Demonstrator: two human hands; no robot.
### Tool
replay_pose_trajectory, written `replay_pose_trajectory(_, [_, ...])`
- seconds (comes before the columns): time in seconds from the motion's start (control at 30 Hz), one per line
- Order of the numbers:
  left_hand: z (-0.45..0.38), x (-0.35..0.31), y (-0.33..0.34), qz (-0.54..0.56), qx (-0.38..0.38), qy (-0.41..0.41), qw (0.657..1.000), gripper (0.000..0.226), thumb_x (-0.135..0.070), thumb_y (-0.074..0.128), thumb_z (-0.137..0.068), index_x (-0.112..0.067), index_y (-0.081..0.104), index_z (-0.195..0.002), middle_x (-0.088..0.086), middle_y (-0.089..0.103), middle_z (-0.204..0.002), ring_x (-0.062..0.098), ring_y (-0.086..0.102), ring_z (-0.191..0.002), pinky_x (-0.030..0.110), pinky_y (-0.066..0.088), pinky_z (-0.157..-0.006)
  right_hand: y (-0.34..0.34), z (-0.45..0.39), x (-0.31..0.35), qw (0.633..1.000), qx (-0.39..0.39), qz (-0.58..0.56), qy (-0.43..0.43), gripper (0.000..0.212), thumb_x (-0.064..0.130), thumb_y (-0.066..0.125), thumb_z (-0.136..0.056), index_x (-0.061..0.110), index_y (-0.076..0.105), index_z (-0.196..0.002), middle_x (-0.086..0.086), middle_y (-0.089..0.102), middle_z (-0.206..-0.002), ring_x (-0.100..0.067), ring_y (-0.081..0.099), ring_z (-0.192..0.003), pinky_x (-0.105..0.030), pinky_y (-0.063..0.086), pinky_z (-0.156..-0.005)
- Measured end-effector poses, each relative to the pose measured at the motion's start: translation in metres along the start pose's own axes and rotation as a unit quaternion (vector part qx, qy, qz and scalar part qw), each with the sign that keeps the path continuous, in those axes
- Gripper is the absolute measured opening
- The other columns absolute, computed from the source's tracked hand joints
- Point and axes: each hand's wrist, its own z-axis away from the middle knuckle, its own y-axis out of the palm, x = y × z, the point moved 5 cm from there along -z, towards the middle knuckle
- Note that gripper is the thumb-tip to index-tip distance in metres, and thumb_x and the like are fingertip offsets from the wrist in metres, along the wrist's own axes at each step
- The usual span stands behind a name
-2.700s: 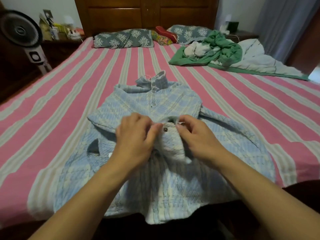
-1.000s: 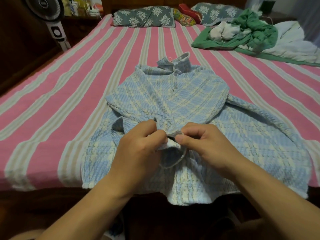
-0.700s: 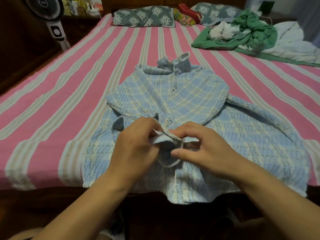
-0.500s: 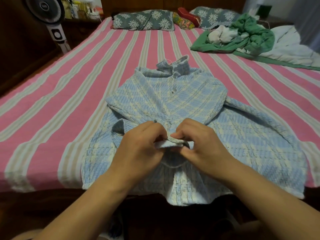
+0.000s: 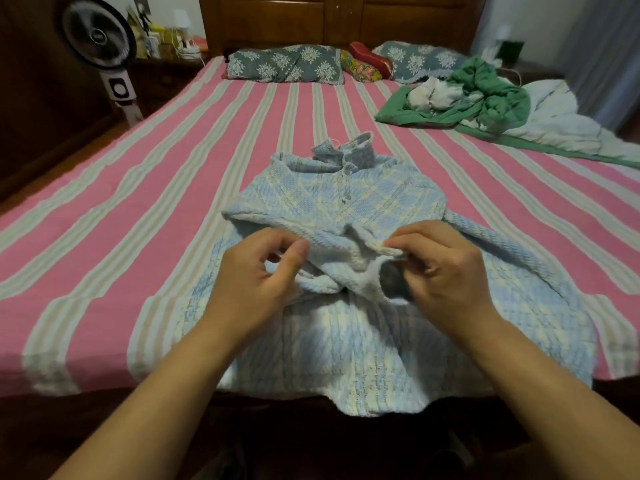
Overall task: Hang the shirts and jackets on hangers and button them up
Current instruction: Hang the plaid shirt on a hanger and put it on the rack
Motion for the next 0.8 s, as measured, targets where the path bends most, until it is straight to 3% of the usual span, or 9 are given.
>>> replay_pose_trajectory(0.07, [-0.003, 0.01, -0.002, -0.067, -0.017, 0.017, 0.997, 0.017, -0.026, 0.063, -0.099, -0.017, 0.07, -0.086, -0.009, 0.067, -0.083, 0.008, 0.062, -0.081, 0.021, 0.045, -0.069, 0.005, 0.011, -0.026, 0.992, 0.117, 0.03, 0.041, 0.026, -0.008, 0.062, -0.074, 0.007, 0.074, -0.091, -0.004, 0.069, -0.099, -0.027, 0.06, -0.096, -0.04, 0.051, -0.081])
replay_pose_trajectory(0.13, [-0.007, 0.023, -0.001, -0.121, -0.006, 0.005, 0.993, 0.016, -0.025, 0.063, -0.099, -0.019, 0.069, -0.086, -0.008, 0.065, -0.084, 0.012, 0.06, -0.08, 0.024, 0.043, -0.066, 0.013, 0.031, -0.044, 0.948, 0.302, 0.037, 0.094, 0.043, -0.014, 0.063, -0.073, 0.015, 0.073, -0.103, -0.001, 0.069, -0.109, -0.028, 0.061, -0.105, -0.045, 0.053, -0.086])
replay_pose_trajectory(0.2, [-0.013, 0.028, 0.0, -0.132, -0.007, -0.006, 0.991, 0.013, -0.022, 0.064, -0.098, -0.018, 0.069, -0.087, -0.005, 0.066, -0.086, 0.015, 0.059, -0.081, 0.032, 0.047, -0.069, 0.001, 0.036, -0.05, 0.92, 0.374, 0.058, 0.1, 0.049, -0.013, 0.061, -0.08, 0.021, 0.076, -0.111, 0.004, 0.071, -0.114, -0.021, 0.063, -0.106, -0.042, 0.053, -0.09])
replay_pose_trajectory(0.27, [-0.019, 0.021, -0.003, -0.115, -0.04, 0.005, 0.993, 0.007, -0.015, 0.066, -0.097, -0.015, 0.071, -0.091, -0.003, 0.068, -0.09, 0.016, 0.061, -0.085, 0.034, 0.051, -0.074, -0.019, 0.015, -0.051, 0.923, 0.356, 0.074, 0.123, 0.049, -0.014, 0.055, -0.084, 0.025, 0.079, -0.103, 0.007, 0.073, -0.109, -0.017, 0.064, -0.103, -0.04, 0.053, -0.09])
replay_pose_trajectory(0.4, [-0.029, -0.007, -0.015, 0.009, -0.11, -0.029, 0.993, 0.01, -0.012, 0.063, -0.098, -0.018, 0.072, -0.097, -0.012, 0.069, -0.093, -0.001, 0.062, -0.086, 0.007, 0.043, -0.074, -0.039, -0.047, -0.064, 0.918, 0.328, 0.102, 0.2, 0.034, 0.0, 0.054, -0.096, 0.023, 0.077, -0.105, 0.007, 0.072, -0.105, -0.011, 0.063, -0.094, -0.029, 0.05, -0.082])
replay_pose_trajectory(0.5, [-0.067, 0.002, -0.002, 0.039, -0.034, -0.103, 0.993, 0.012, -0.018, 0.061, -0.099, -0.023, 0.072, -0.098, -0.014, 0.069, -0.095, -0.002, 0.063, -0.085, 0.008, 0.044, -0.065, -0.008, -0.089, -0.097, 0.893, 0.377, 0.149, 0.194, 0.03, 0.008, 0.052, -0.097, 0.025, 0.073, -0.112, 0.005, 0.071, -0.115, -0.014, 0.063, -0.098, -0.03, 0.049, -0.083])
replay_pose_trajectory(0.57, [-0.105, 0.026, 0.015, -0.026, 0.047, -0.128, 0.99, 0.013, -0.022, 0.059, -0.1, -0.024, 0.071, -0.103, -0.011, 0.069, -0.099, 0.002, 0.062, -0.089, 0.019, 0.046, -0.068, 0.029, -0.114, -0.13, 0.893, 0.371, 0.162, 0.197, 0.03, 0.013, 0.051, -0.098, 0.023, 0.069, -0.12, 0.003, 0.068, -0.123, -0.021, 0.062, -0.106, -0.032, 0.048, -0.085])
replay_pose_trajectory(0.67, [-0.176, 0.082, 0.052, -0.2, 0.151, -0.076, 0.965, 0.024, -0.034, 0.056, -0.101, -0.021, 0.066, -0.119, -0.002, 0.066, -0.116, 0.02, 0.062, -0.104, 0.034, 0.049, -0.082, 0.109, -0.142, -0.197, 0.889, 0.357, 0.153, 0.242, 0.038, 0.012, 0.052, -0.096, 0.017, 0.062, -0.132, -0.006, 0.062, -0.134, -0.03, 0.059, -0.117, -0.036, 0.05, -0.091])
replay_pose_trajectory(0.8, [-0.272, 0.191, 0.102, -0.459, 0.266, -0.038, 0.847, 0.059, -0.061, 0.038, -0.101, -0.031, 0.035, -0.152, 0.011, 0.035, -0.155, 0.036, 0.035, -0.139, 0.053, 0.036, -0.111, 0.197, -0.191, -0.295, 0.872, 0.319, 0.195, 0.317, 0.041, 0.013, 0.055, -0.092, 0.005, 0.052, -0.132, -0.021, 0.059, -0.129, -0.039, 0.059, -0.112, -0.036, 0.05, -0.081])
